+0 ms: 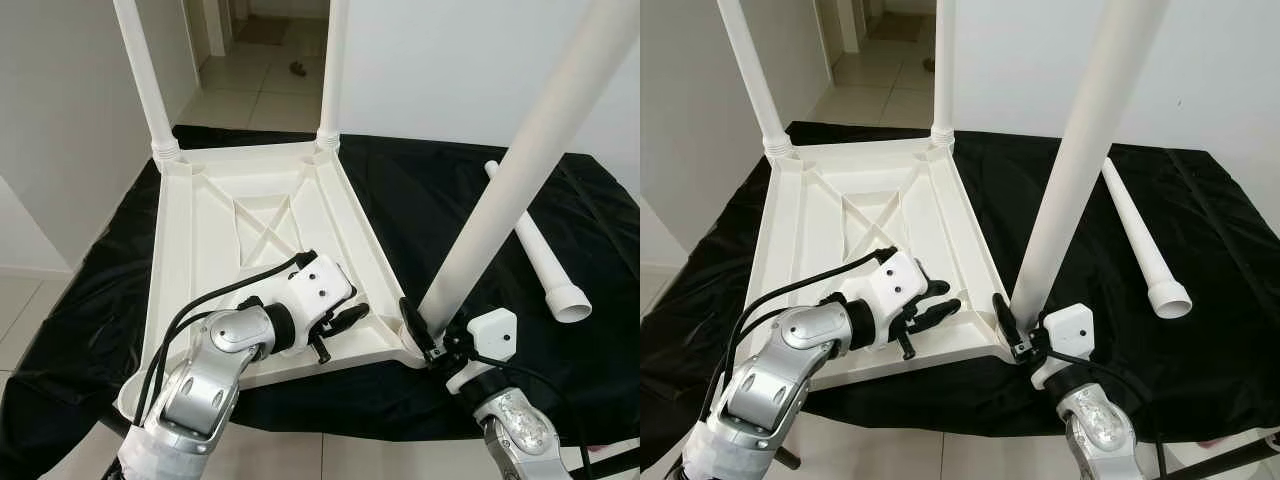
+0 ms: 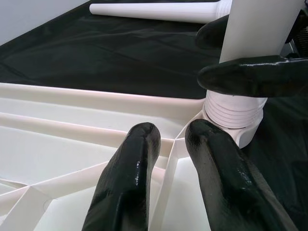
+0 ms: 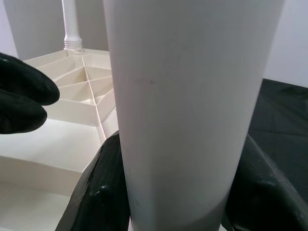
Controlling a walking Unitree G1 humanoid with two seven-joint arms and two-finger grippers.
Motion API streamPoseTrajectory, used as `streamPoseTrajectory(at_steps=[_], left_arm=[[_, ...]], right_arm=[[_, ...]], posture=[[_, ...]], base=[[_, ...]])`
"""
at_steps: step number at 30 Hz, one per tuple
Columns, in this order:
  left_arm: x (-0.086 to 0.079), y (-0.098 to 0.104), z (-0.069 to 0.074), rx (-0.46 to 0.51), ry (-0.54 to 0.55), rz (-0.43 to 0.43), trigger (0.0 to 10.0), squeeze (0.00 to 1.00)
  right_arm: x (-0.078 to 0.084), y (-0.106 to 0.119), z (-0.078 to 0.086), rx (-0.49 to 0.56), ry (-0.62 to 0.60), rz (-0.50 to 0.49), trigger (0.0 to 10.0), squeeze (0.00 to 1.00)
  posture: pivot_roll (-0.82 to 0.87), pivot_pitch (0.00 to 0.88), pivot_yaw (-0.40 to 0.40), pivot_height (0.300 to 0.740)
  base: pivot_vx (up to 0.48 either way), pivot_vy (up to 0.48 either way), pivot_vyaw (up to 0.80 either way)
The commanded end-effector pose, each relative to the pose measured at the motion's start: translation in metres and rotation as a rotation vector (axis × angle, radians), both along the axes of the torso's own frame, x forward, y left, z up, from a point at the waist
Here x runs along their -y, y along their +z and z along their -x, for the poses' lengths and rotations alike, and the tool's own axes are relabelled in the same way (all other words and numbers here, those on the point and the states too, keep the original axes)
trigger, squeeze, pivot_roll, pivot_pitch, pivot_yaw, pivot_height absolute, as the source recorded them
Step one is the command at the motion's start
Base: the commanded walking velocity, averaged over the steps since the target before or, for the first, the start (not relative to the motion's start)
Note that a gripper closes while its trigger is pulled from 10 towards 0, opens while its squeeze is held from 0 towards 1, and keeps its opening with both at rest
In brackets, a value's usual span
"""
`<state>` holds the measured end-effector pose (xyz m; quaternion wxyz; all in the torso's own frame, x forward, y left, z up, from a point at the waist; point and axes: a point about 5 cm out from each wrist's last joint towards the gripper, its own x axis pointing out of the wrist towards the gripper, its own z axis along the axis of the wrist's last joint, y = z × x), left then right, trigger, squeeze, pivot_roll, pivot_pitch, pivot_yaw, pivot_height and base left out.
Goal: Building children table
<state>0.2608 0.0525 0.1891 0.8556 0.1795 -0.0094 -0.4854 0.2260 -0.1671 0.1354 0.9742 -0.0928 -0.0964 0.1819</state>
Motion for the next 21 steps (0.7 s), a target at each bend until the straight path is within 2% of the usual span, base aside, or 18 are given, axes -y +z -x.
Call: streamPoseTrajectory(at_steps=[1,7,10,21], left_arm=[[0.000,0.004,-0.001,0.032,0.050,0.016,10.0,0.00],[-0.002,0.005,-0.002,0.036,0.058,0.017,10.0,0.00],[-0.002,0.006,-0.002,0.041,0.055,0.016,10.0,0.00],[-0.002,0.009,-0.002,0.046,0.050,0.016,10.0,0.00]], right_arm=[[0.005,-0.031,0.004,-0.152,-0.007,0.068,10.0,0.00],[0.010,-0.032,0.001,-0.183,-0.007,0.037,10.0,0.00],[0.015,-0.033,-0.004,-0.234,-0.024,-0.021,10.0,0.00],[0.022,-0.038,-0.007,-0.268,-0.053,-0.063,10.0,0.00]], posture=[[-0.01,0.072,0.005,0.740],[-0.01,0.077,0.005,0.740],[-0.01,0.079,0.008,0.740],[0.00,0.083,0.014,0.740]], base=[[0.000,0.000,0.00],[0.000,0.000,0.00],[0.000,0.000,0.00],[0.000,0.000,0.00]])
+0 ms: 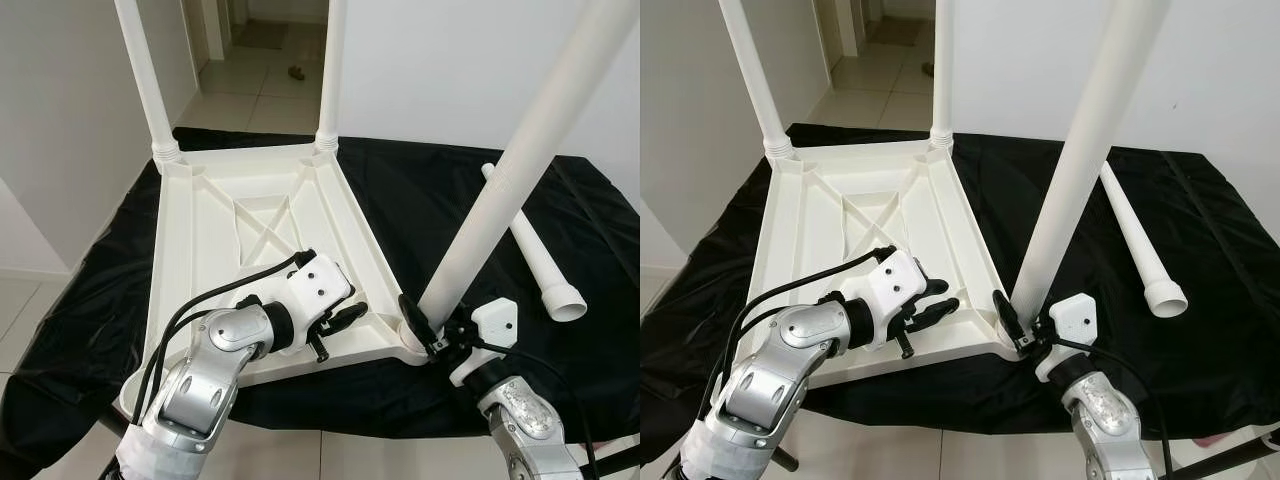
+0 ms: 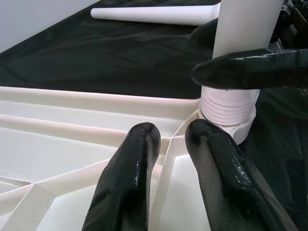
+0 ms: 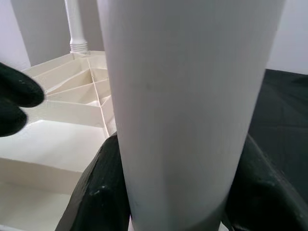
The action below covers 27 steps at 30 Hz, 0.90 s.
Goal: Building children table
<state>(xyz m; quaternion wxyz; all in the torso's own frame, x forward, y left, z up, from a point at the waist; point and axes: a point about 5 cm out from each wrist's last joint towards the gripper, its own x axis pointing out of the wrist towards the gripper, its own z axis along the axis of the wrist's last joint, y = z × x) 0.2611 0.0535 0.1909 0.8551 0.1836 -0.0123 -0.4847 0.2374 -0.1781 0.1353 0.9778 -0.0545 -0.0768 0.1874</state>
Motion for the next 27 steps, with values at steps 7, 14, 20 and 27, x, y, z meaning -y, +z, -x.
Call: streamPoseTrajectory(at_steps=[7,14,20,27], left_arm=[[-0.001,0.008,-0.001,0.040,0.047,0.022,10.0,0.00],[-0.001,0.008,0.000,0.041,0.048,0.021,10.0,0.00],[-0.001,0.009,0.000,0.043,0.049,0.021,10.0,0.00],[-0.001,0.009,0.001,0.044,0.051,0.023,10.0,0.00]], right_arm=[[0.015,-0.040,0.002,-0.240,-0.072,-0.026,10.0,0.00],[0.018,-0.039,-0.003,-0.259,-0.072,-0.038,10.0,0.00],[0.020,-0.038,-0.008,-0.277,-0.061,-0.023,10.0,0.00],[0.021,-0.038,-0.011,-0.299,-0.051,-0.019,10.0,0.00]], posture=[[0.00,0.085,0.015,0.740],[0.00,0.089,0.015,0.740],[0.00,0.088,0.012,0.740],[0.00,0.091,0.007,0.740]], base=[[0.000,0.000,0.00],[0.000,0.000,0.00],[0.000,0.000,0.00],[0.000,0.000,0.00]])
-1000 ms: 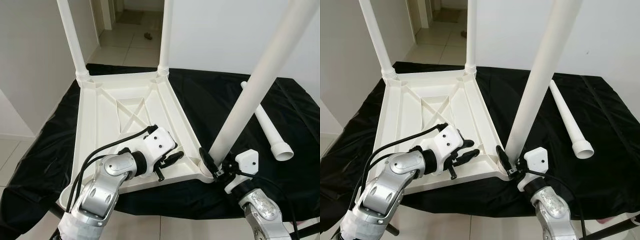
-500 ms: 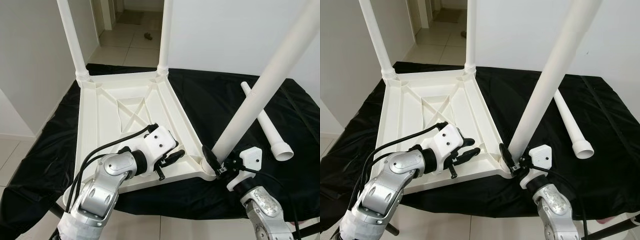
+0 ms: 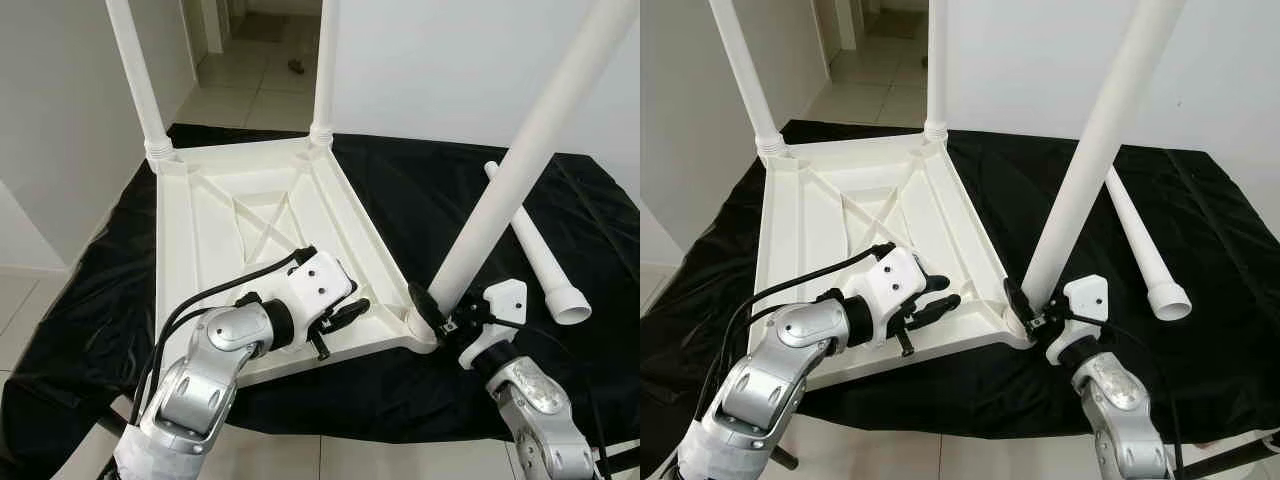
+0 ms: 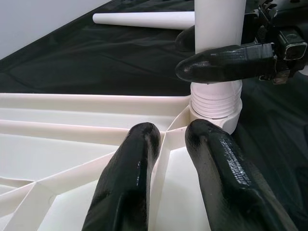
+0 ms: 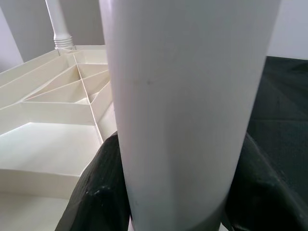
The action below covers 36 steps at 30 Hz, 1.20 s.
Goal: Building children table
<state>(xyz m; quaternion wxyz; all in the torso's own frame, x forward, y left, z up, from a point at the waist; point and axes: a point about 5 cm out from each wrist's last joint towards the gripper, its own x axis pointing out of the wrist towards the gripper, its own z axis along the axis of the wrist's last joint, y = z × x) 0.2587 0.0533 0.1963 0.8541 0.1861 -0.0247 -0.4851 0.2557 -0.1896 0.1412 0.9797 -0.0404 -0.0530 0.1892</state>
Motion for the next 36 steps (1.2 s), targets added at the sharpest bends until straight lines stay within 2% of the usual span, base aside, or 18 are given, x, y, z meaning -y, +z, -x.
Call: streamPoseTrajectory(at_steps=[1,5,7,8,10,11,12,13,16,17,19,20,21,22,26,33,34,36], left_arm=[[-0.001,0.003,-0.001,0.020,0.057,0.016,10.0,0.00],[-0.001,0.003,-0.001,0.021,0.060,0.017,10.0,0.00],[-0.001,0.003,-0.001,0.022,0.062,0.017,10.0,0.00],[-0.001,0.003,0.000,0.021,0.065,0.018,10.0,0.00],[-0.001,0.003,0.000,0.021,0.065,0.018,10.0,0.00],[-0.001,0.002,0.002,0.018,0.067,0.020,10.0,0.00],[-0.001,0.002,0.002,0.018,0.067,0.020,10.0,0.00],[0.000,0.002,0.002,0.017,0.066,0.022,10.0,0.00],[0.001,0.002,0.002,0.016,0.065,0.024,10.0,0.00],[0.002,0.002,0.002,0.015,0.063,0.027,10.0,0.00],[0.002,0.002,0.002,0.015,0.063,0.027,10.0,0.00],[0.003,0.003,0.002,0.015,0.063,0.029,10.0,0.00],[0.003,0.003,0.002,0.015,0.063,0.029,10.0,0.00],[0.004,0.004,0.003,0.017,0.062,0.031,10.0,0.00],[0.002,0.005,0.002,0.021,0.073,0.033,10.0,0.00],[0.002,0.006,0.002,0.028,0.082,0.035,10.0,0.00],[0.002,0.006,0.002,0.027,0.084,0.037,10.0,0.00],[0.002,0.006,0.002,0.025,0.086,0.039,10.0,0.00]], right_arm=[[0.009,-0.043,0.007,-0.247,-0.051,0.001,10.0,0.00],[0.010,-0.043,0.007,-0.241,-0.055,0.003,10.0,0.00],[0.010,-0.043,0.008,-0.225,-0.076,0.001,10.0,0.00],[0.009,-0.043,0.008,-0.202,-0.136,-0.013,10.0,0.00],[0.009,-0.043,0.008,-0.202,-0.136,-0.013,10.0,0.00],[0.007,-0.043,0.007,-0.159,-0.343,-0.057,10.0,0.00],[0.007,-0.043,0.007,-0.159,-0.343,-0.057,10.0,0.00],[0.006,-0.042,0.006,-0.131,-0.438,-0.062,10.0,0.00],[0.005,-0.041,0.005,-0.119,-0.503,-0.066,10.0,0.00],[0.003,-0.040,0.003,-0.104,-0.587,-0.069,10.0,0.00],[0.003,-0.040,0.003,-0.104,-0.587,-0.069,10.0,0.00],[0.001,-0.038,-0.001,-0.085,-0.660,-0.066,10.0,0.00],[0.001,-0.038,-0.001,-0.085,-0.660,-0.066,10.0,0.00],[-0.002,-0.035,-0.008,-0.078,-0.730,-0.076,10.0,0.00],[-0.003,-0.029,-0.016,-0.041,-0.770,-0.082,10.0,0.00],[-0.004,-0.029,-0.017,-0.033,-0.797,-0.088,10.0,0.00],[-0.005,-0.029,-0.017,-0.028,-0.788,-0.103,10.0,1.00],[-0.007,-0.027,-0.016,-0.015,-0.771,-0.118,10.0,1.00]], posture=[[0.00,0.091,0.007,0.740],[0.01,0.093,0.002,0.740],[0.01,0.094,-0.002,0.740],[0.02,0.097,-0.005,0.740],[0.02,0.097,-0.005,0.740],[0.02,0.099,-0.004,0.740],[0.02,0.099,-0.004,0.740],[0.02,0.099,-0.004,0.740],[0.02,0.099,-0.005,0.740],[0.02,0.099,-0.007,0.740],[0.02,0.099,-0.007,0.740],[0.03,0.096,-0.009,0.740],[0.03,0.096,-0.009,0.740],[0.04,0.095,-0.010,0.740],[0.05,0.087,-0.021,0.740],[0.06,0.085,-0.027,0.740],[0.06,0.085,-0.028,0.740],[0.05,0.082,-0.032,0.740]], base=[[0.000,0.000,0.00],[0.000,0.000,0.00],[0.000,0.000,0.00],[0.000,0.000,0.00],[0.000,0.000,0.00],[0.000,0.000,0.00],[0.000,0.000,0.00],[0.000,0.000,0.00],[0.000,0.000,0.00],[0.000,0.000,0.00],[0.000,0.000,0.00],[0.000,0.000,0.00],[0.000,0.000,0.00],[0.000,0.000,0.00],[0.000,0.000,0.00],[0.000,0.000,0.00],[0.000,0.000,0.00],[0.000,0.000,0.00]])
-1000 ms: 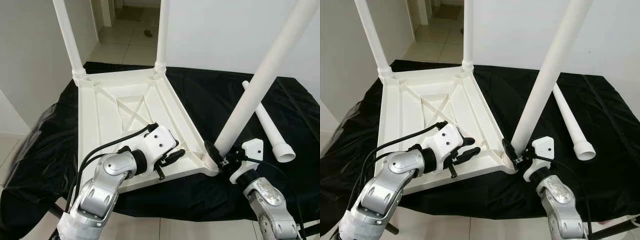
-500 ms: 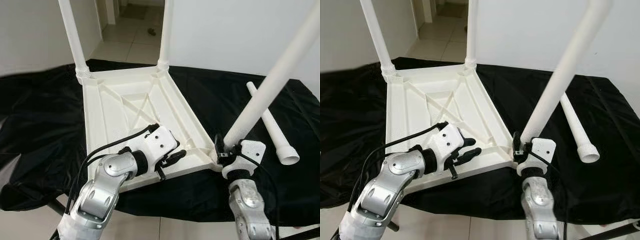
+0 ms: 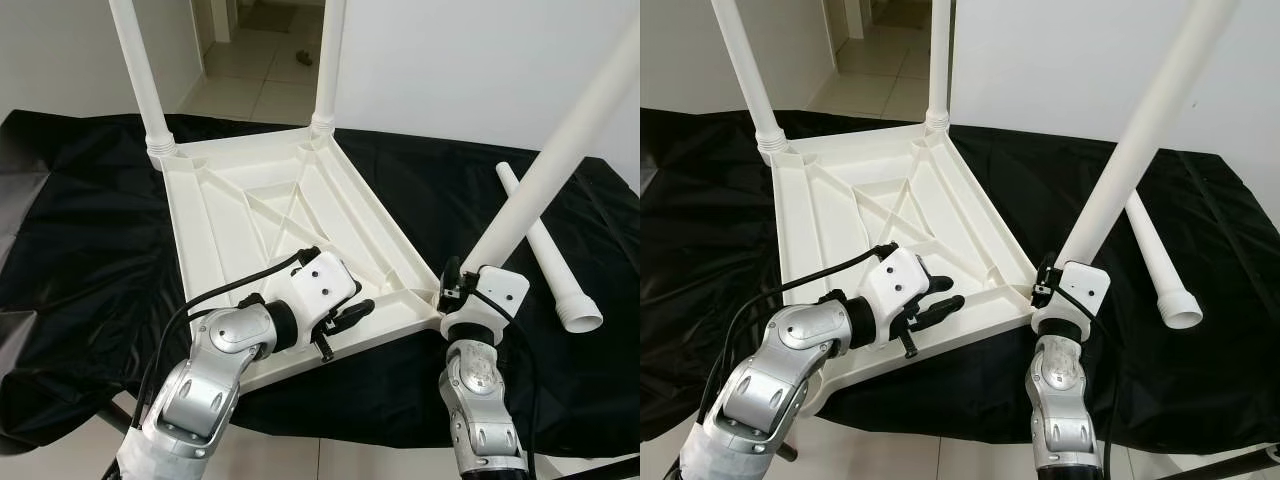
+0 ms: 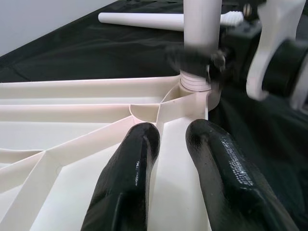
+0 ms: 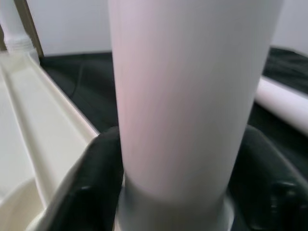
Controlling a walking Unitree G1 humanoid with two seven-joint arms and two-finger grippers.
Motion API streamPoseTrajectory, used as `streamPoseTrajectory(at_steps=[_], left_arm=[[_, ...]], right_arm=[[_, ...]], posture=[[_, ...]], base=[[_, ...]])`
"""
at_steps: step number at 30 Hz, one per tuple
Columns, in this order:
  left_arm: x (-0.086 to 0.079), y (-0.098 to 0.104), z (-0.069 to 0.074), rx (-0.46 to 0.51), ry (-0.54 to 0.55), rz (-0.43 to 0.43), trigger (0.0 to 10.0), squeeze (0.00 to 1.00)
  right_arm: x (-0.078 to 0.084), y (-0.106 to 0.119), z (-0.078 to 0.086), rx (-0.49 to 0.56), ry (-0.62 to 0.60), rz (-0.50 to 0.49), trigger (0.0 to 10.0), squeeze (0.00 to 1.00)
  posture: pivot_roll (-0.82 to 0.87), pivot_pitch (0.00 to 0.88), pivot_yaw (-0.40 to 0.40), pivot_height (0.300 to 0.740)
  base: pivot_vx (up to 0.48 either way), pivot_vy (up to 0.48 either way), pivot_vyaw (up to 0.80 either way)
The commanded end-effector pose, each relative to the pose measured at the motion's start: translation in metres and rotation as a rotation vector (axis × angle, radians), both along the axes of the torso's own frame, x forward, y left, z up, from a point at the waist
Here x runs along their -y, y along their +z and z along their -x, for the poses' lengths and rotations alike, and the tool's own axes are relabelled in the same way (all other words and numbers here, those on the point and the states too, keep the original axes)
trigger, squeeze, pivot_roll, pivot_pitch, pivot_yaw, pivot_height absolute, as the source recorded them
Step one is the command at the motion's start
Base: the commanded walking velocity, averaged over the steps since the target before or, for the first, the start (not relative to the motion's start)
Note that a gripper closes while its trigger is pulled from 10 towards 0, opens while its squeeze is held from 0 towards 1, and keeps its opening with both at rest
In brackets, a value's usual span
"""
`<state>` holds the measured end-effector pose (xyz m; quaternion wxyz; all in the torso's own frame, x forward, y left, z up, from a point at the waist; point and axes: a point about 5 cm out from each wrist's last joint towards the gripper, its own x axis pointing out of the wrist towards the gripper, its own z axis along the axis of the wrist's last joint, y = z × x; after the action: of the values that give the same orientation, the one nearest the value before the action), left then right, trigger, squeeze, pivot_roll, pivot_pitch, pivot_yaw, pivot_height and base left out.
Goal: Building children table
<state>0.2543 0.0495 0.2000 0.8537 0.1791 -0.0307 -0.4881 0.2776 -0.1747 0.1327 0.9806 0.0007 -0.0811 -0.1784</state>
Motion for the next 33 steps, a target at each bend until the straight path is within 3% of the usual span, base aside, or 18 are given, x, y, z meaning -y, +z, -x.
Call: streamPoseTrajectory(at_steps=[1,9,13,15,21,28,33], left_arm=[[-0.001,0.002,-0.003,0.022,0.094,0.022,10.0,0.00],[0.002,0.001,-0.002,0.020,0.094,0.028,10.0,0.00],[0.006,0.000,-0.002,0.015,0.094,0.040,10.0,0.00],[0.008,-0.002,-0.002,0.010,0.096,0.040,10.0,0.00],[0.014,-0.007,-0.001,-0.004,0.095,0.041,10.0,0.00],[0.031,-0.027,-0.004,-0.005,0.115,0.015,10.0,0.00],[0.033,-0.032,-0.005,0.009,0.121,0.008,10.0,0.00]], right_arm=[[0.008,-0.019,0.005,-0.085,-0.035,-0.017,10.0,1.00],[0.004,-0.017,0.005,-0.059,-0.033,0.015,10.0,1.00],[0.004,-0.017,0.005,-0.047,0.033,0.007,10.0,1.00],[0.003,-0.014,0.005,-0.024,0.113,-0.009,10.0,0.00],[0.008,-0.010,0.005,-0.002,0.189,0.003,10.0,0.00],[0.028,0.000,-0.001,-0.002,0.415,0.068,10.0,0.00],[0.030,0.004,-0.004,0.001,0.468,0.097,10.0,0.00]], posture=[[0.05,0.082,-0.032,0.740],[0.05,0.074,-0.035,0.740],[0.04,0.068,-0.034,0.740],[0.04,0.065,-0.032,0.740],[0.03,0.062,-0.029,0.740],[0.01,0.061,-0.026,0.740],[0.00,0.062,-0.026,0.740]], base=[[0.000,0.000,0.00],[0.000,0.000,0.00],[0.000,0.000,0.00],[0.000,0.000,0.00],[0.000,0.000,0.00],[0.000,0.000,0.00],[0.000,0.000,0.00]])
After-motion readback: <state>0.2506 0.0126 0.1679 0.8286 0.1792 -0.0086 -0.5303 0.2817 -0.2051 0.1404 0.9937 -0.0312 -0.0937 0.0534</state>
